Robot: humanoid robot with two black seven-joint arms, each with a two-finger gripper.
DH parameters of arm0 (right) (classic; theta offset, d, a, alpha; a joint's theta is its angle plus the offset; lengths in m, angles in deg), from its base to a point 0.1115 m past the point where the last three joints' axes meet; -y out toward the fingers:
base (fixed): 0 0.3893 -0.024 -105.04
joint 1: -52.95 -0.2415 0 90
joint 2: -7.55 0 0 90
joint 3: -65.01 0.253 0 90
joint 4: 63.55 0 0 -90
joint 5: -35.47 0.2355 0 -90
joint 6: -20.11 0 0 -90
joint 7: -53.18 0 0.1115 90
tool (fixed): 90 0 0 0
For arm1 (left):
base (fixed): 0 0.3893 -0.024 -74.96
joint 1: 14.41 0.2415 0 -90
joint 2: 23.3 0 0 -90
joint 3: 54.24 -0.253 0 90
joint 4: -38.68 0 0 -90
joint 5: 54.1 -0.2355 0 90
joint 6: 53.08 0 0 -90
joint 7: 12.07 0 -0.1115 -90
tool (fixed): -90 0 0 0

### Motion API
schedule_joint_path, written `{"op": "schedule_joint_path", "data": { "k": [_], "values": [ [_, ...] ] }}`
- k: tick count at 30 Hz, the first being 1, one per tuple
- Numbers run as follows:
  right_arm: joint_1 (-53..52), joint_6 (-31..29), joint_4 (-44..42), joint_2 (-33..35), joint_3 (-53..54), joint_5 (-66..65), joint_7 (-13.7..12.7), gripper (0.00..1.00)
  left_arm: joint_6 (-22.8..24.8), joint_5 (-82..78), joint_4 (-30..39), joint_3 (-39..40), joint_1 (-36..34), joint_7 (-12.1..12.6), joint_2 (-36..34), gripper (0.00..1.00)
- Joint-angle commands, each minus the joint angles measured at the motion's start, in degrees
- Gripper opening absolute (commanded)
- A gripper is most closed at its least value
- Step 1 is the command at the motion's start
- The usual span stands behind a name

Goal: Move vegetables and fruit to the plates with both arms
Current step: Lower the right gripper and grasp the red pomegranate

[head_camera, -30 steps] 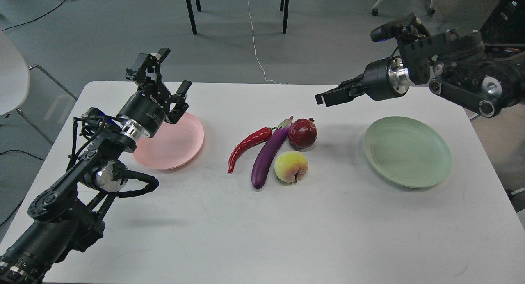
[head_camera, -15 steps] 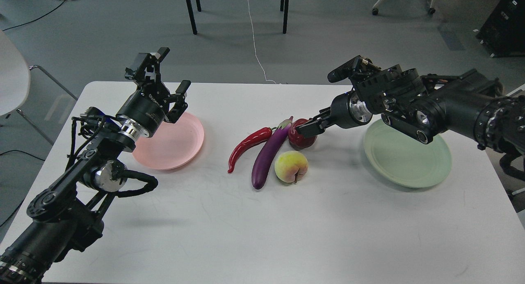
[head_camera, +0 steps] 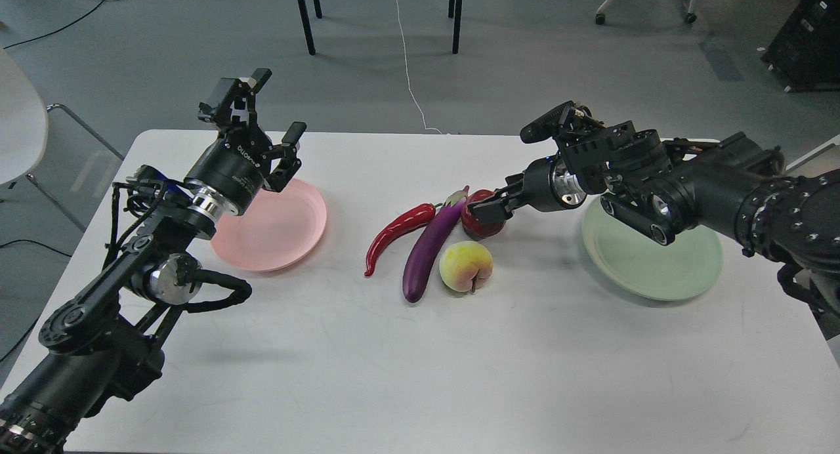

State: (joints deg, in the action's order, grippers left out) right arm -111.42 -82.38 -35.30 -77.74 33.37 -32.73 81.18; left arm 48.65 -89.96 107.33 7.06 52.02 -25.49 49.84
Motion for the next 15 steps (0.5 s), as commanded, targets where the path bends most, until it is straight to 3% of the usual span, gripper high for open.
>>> {"op": "schedule_joint_path", "data": {
  "k": [1, 15],
  "values": [
    [1.4, 0.0, -1.8, -1.3, -0.1, 0.0, 0.0, 0.99, 0.0, 0.2, 0.6, 0.0, 0.1, 0.0, -0.8, 0.98],
    [4.3, 1.1, -7.9, -4.7, -0.6, 0.0, 0.0, 0.98, 0.0, 0.4, 1.6, 0.0, 0.4, 0.0, -1.6, 0.98]
  ]
}}
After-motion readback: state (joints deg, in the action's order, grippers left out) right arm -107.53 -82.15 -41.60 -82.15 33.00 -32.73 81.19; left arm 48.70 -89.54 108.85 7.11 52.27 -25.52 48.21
